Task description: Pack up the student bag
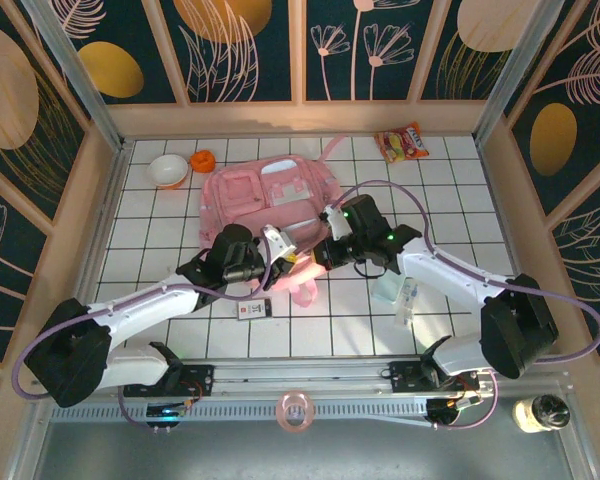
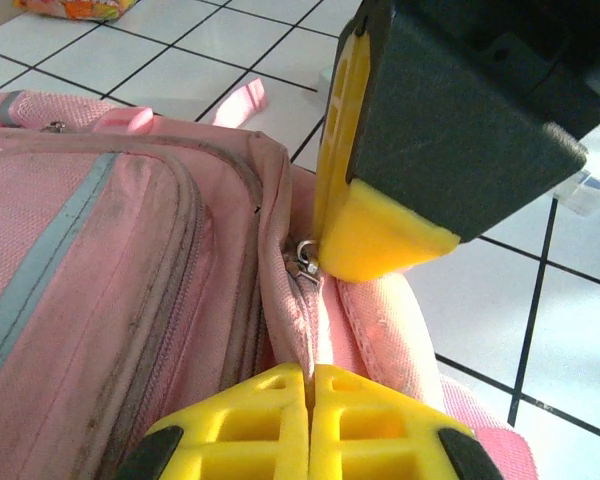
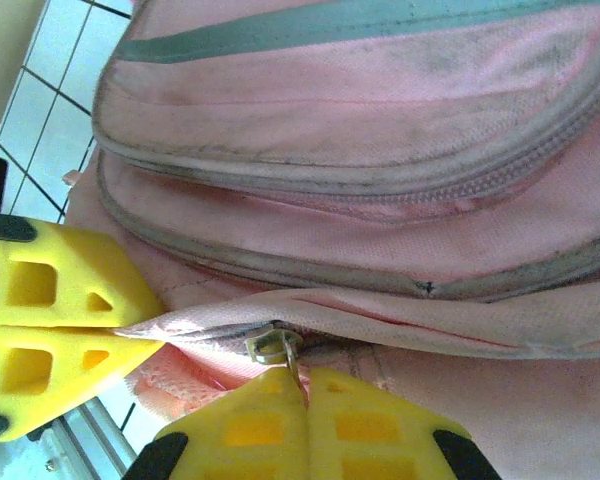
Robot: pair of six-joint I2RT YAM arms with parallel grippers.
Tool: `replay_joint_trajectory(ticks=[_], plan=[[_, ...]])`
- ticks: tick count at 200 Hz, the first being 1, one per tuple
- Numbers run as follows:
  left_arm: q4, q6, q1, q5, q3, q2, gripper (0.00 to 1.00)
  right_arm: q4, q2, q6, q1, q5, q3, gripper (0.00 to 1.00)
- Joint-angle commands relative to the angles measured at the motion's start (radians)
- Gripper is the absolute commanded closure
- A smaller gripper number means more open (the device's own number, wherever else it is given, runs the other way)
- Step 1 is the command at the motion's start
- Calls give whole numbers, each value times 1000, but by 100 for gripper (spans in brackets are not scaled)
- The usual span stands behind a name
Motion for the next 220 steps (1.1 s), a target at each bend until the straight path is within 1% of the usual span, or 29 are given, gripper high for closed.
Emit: replay_joint_trajectory(ticks=[1, 13, 30, 38, 65, 75, 95, 108, 116, 138, 149, 159, 170, 176, 185, 190, 195, 208, 213, 220], plan=[[-55, -20, 10, 30, -26, -48, 100, 18, -35, -66, 5, 167, -39, 100], [-9, -41, 10, 54, -17, -22, 100, 66, -36, -93, 49, 19, -38, 100], [46, -57, 10, 93, 3, 22, 100, 158, -27, -68, 97, -126, -48, 100], [61, -57, 10, 110, 14, 41, 100, 194, -17, -51, 107, -175, -52, 100], [122, -64, 10, 185, 29, 64, 100, 308, 21, -6, 122, -279, -62, 100], [131, -66, 10, 201, 31, 62, 100, 308, 44, 0, 123, -265, -54, 100], [147, -68, 10, 210, 26, 49, 100, 238, 84, -32, 123, -221, -27, 100], [142, -69, 11, 190, 25, 46, 100, 191, 99, -37, 119, -173, -18, 100], [119, -63, 10, 153, 31, 46, 100, 151, 103, -35, 110, -129, -15, 100], [38, -35, 11, 56, 31, 24, 100, 70, 88, -2, 23, -42, -36, 100], [-3, -25, 10, 3, 26, 9, 100, 49, 64, 11, -36, -31, -60, 100], [-49, -8, 10, -14, 24, 1, 100, 39, 39, 7, -80, -43, -75, 100], [-77, 0, 11, -9, 25, -11, 100, 27, 18, -29, -80, -70, -72, 100], [-79, -2, 10, -2, 26, -16, 90, 24, 9, -52, -64, -85, -67, 100], [-77, -11, 10, 0, 37, -23, 68, 20, -2, -77, -37, -92, -63, 100], [-76, -15, 10, -7, 46, -24, 59, 21, -4, -88, -24, -99, -62, 100], [-74, -16, 11, -17, 55, -25, 54, 21, -4, -97, -12, -109, -62, 100], [-68, -10, 22, -25, 77, -26, 46, 35, -7, -112, 5, -118, -77, 100], [-60, -12, 31, -23, 84, -25, 41, 45, -8, -116, 8, -125, -83, 100], [-48, -15, 47, -16, 90, -22, 37, 64, -13, -123, 13, -135, -95, 100]])
